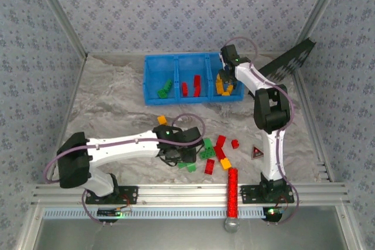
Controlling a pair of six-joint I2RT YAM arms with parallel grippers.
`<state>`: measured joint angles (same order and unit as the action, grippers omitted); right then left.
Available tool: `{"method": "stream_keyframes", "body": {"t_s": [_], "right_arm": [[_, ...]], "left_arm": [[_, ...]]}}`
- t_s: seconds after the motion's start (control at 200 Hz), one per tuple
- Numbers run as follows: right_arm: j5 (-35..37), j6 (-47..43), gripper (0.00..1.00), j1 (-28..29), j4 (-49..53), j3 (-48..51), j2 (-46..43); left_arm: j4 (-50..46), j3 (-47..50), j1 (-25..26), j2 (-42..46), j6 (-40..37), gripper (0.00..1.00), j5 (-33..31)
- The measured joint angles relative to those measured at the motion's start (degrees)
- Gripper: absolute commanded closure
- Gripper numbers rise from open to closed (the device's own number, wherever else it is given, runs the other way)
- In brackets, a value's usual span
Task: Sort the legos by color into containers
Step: Place the lego in the container, then pick up the lego from the middle-left of the table.
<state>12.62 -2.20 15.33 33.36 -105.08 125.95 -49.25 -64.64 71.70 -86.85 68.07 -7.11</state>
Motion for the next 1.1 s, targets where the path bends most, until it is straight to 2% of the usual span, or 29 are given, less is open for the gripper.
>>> {"method": "stream_keyframes", "body": {"t_s": [0.16, 0.34, 0.68, 0.885, 1.1], "right_arm": [[-1.03, 0.35, 0.53, -0.04, -0.11, -0.22, 0.55], [-2.75, 0.26, 0.48, -0.04, -1.49, -0.04, 0.57], [-5.25, 0.31, 0.44, 0.20, -3.89, 6.64, -6.12], [-6.03, 0.52, 0.43, 0.48, -5.92, 12.44, -14.23], [-6.05, 0.76, 0.42, 0.50, -7.50, 17.75, -18.21]], "left_arm": [[-1.86, -3.80, 3.19, -4.72, 5.64, 0.35, -1.25], [-3.21, -4.28, 4.94, -8.72, 12.44, 0.35, -1.99], [-0.79, -4.28, 6.45, -11.43, 18.01, 0.35, -3.21], [1.97, -4.28, 6.34, -13.16, 18.14, 0.35, -3.21], [3.30, -3.91, 5.55, -13.94, 18.18, 0.36, -3.15]]}}
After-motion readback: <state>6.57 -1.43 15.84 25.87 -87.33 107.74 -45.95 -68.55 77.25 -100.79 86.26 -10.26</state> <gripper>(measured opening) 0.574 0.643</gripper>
